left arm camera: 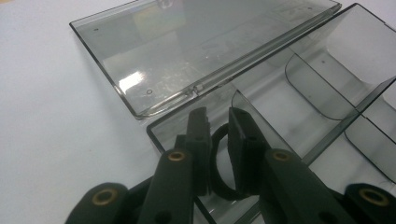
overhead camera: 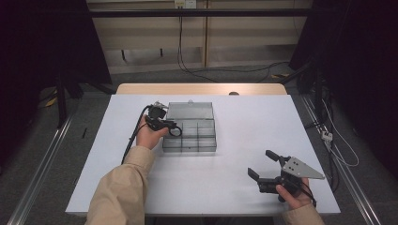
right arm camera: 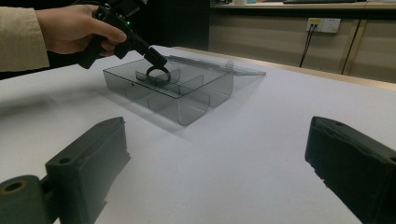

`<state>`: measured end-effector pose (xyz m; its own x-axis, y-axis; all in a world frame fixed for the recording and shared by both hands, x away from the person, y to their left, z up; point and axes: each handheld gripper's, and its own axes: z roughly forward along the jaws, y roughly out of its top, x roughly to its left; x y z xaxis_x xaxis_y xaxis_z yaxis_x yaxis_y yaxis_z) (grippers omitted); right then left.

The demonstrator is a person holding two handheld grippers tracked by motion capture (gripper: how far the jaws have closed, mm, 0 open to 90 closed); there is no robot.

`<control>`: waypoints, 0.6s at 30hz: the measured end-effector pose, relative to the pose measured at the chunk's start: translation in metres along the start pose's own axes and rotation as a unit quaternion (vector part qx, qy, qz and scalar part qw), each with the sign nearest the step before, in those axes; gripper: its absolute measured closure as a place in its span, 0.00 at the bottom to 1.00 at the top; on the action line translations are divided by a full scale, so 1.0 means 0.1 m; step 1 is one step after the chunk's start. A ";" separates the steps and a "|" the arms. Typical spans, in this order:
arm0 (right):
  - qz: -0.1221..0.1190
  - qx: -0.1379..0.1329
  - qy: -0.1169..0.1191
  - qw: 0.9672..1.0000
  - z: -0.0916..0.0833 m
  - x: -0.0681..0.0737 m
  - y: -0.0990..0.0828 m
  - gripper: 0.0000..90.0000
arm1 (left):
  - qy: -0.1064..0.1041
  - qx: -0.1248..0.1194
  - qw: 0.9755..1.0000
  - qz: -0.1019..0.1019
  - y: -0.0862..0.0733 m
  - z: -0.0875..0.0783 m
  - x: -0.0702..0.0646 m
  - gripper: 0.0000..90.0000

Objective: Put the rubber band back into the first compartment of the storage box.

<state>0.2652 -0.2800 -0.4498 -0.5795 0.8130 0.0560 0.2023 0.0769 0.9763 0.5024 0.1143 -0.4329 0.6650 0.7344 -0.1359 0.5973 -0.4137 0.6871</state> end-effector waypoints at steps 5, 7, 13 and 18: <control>0.000 0.000 0.000 1.000 0.00 0.00 0.00 0.06 | -0.001 -0.001 1.000 0.000 0.00 0.00 0.00 0.87; 0.000 0.000 0.000 1.000 0.00 0.00 0.00 0.06 | 0.003 -0.001 1.000 0.002 0.00 0.00 0.00 0.86; 0.000 0.000 0.000 1.000 0.00 0.00 0.00 0.06 | -0.001 -0.001 1.000 0.003 0.00 0.01 -0.01 0.83; 0.000 0.000 0.001 1.000 0.00 0.00 0.00 0.06 | -0.001 -0.003 1.000 0.000 0.01 0.00 -0.01 0.81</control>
<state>0.2652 -0.2800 -0.4497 -0.5807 0.8122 0.0555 0.2023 0.0779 0.9762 0.5021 0.1132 -0.4325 0.6665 0.7328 -0.1370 0.5940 -0.4110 0.6915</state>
